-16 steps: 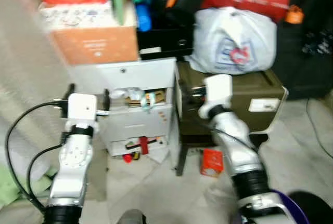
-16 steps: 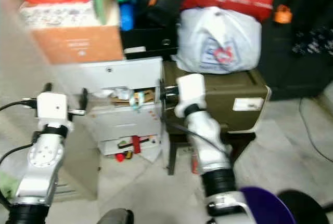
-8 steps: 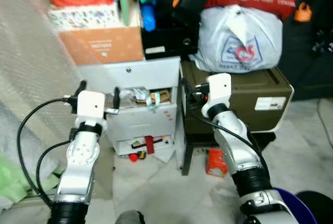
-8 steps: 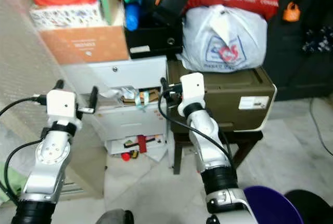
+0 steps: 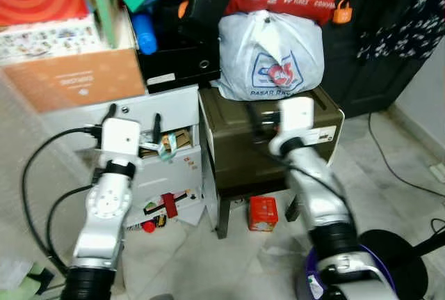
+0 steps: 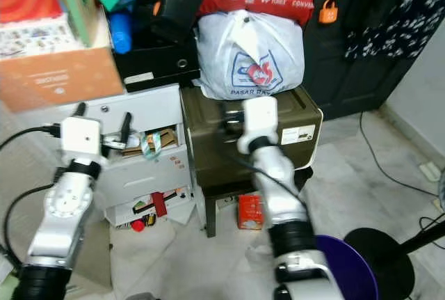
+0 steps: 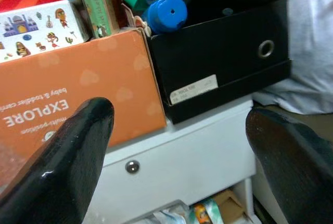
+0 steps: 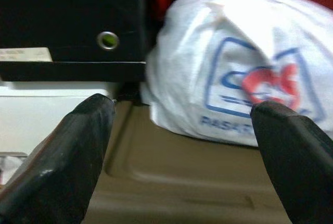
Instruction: Clean up the room
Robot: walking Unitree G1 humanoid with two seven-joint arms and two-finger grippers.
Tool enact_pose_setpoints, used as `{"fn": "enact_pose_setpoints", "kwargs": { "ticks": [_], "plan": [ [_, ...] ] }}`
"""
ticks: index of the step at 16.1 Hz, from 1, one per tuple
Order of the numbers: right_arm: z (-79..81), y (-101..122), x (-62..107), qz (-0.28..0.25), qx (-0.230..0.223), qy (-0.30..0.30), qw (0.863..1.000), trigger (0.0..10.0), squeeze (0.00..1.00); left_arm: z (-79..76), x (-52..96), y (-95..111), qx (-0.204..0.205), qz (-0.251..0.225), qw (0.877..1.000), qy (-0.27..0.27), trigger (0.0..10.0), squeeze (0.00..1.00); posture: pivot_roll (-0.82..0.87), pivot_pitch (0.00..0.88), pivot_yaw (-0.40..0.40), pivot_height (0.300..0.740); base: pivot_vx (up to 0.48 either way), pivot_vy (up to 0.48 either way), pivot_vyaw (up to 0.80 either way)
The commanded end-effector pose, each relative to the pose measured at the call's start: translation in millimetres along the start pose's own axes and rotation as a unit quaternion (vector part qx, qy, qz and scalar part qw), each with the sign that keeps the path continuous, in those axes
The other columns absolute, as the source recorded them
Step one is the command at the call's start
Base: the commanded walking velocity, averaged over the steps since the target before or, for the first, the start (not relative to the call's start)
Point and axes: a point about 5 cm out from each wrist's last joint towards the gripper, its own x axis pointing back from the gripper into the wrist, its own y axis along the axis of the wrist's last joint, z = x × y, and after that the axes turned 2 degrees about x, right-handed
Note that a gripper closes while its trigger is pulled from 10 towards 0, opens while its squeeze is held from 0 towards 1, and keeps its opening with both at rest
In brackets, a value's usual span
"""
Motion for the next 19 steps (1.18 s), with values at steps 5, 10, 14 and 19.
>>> {"fn": "enact_pose_setpoints", "kwargs": {
  "ticks": [5,10,14,19],
  "plan": [
    [-5.4,1.5,-2.4,-0.003,0.006,-0.001,1.0,10.0,0.0,-2.6,-0.5,-1.4,0.006,0.001,1.0,-0.009,10.0,0.0,0.0,0.0,0.009,0.74,0.373,0.0,0.0],
    [-4.8,-3.1,-3.4,0.016,0.032,-0.007,0.999,10.0,0.0,-2.0,0.1,-0.8,0.014,-0.001,1.0,0.0,10.0,0.0,0.0,0.0,0.007,0.74,0.28,0.0,0.0],
    [-3.1,0.3,-3.4,-0.001,0.052,0.001,0.999,10.0,0.0,5.5,2.1,-1.6,0.007,-0.005,1.0,0.023,10.0,0.0,0.0,0.0,0.008,0.74,0.0,0.0,0.0],
    [-15.1,-3.3,6.4,0.0,0.077,-0.014,0.997,10.0,0.0,21.7,18.8,-4.1,0.084,0.004,0.996,0.037,10.0,0.0,0.0,0.0,0.006,0.74,0.0,0.0,0.8]
  ]
}}
